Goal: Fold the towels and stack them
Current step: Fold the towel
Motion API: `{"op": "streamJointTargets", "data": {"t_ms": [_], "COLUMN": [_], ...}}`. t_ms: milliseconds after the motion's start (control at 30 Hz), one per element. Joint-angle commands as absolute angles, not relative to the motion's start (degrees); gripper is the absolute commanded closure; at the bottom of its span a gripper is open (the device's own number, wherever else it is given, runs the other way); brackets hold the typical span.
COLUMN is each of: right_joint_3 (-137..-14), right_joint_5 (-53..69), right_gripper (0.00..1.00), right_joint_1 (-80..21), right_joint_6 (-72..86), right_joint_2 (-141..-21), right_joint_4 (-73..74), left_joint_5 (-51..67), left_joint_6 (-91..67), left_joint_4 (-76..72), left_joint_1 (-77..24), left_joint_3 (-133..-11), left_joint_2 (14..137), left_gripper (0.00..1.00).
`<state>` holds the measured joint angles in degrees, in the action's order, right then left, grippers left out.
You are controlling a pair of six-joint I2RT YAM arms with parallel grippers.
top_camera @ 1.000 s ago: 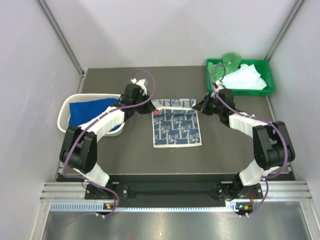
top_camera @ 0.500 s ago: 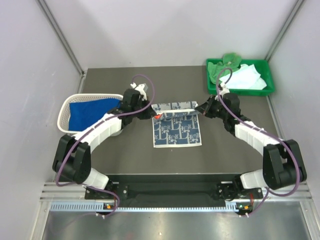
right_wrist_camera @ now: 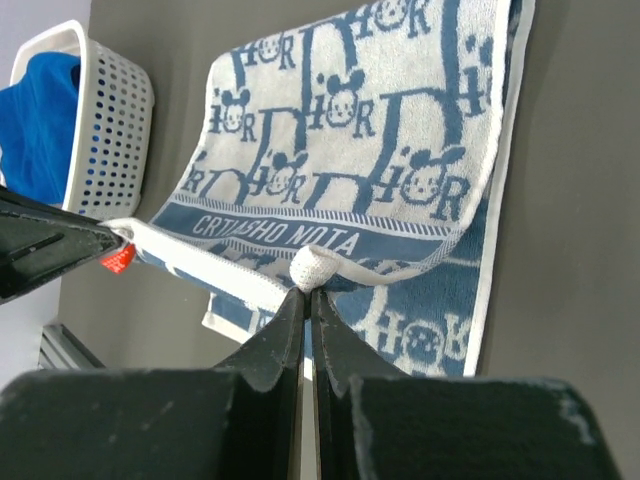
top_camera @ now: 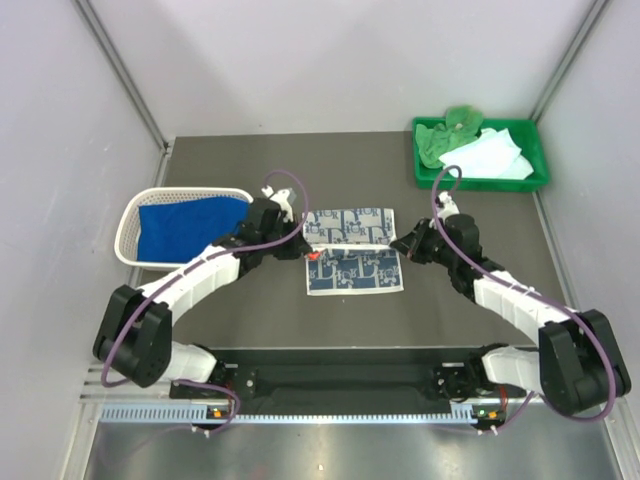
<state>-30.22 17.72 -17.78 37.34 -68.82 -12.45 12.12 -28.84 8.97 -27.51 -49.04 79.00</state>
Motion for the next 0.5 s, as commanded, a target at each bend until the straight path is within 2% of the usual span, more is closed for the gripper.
{"op": "streamJointTargets", "data": {"t_ms": [0,467], "right_joint_3": [-28.57,-19.78], "right_joint_5": [13.36,12.66], "right_gripper": [1.0,1.0], "right_joint_1": [-18.02,-19.51], "right_joint_6": [36.83,38.14], "right_joint_2": [-66.18,-66.44], "right_joint_4": [-14.41,-20.47], "left_joint_5": [8.79,6.86], "left_joint_6": [-29.61,-32.43], "left_joint_4": [8.0,3.25], "left_joint_1": [-27.77,-30.41], "left_joint_3": [-46.24,-38.15], "left_joint_2": [76.29,75.67], "left_gripper": [1.0,1.0]}}
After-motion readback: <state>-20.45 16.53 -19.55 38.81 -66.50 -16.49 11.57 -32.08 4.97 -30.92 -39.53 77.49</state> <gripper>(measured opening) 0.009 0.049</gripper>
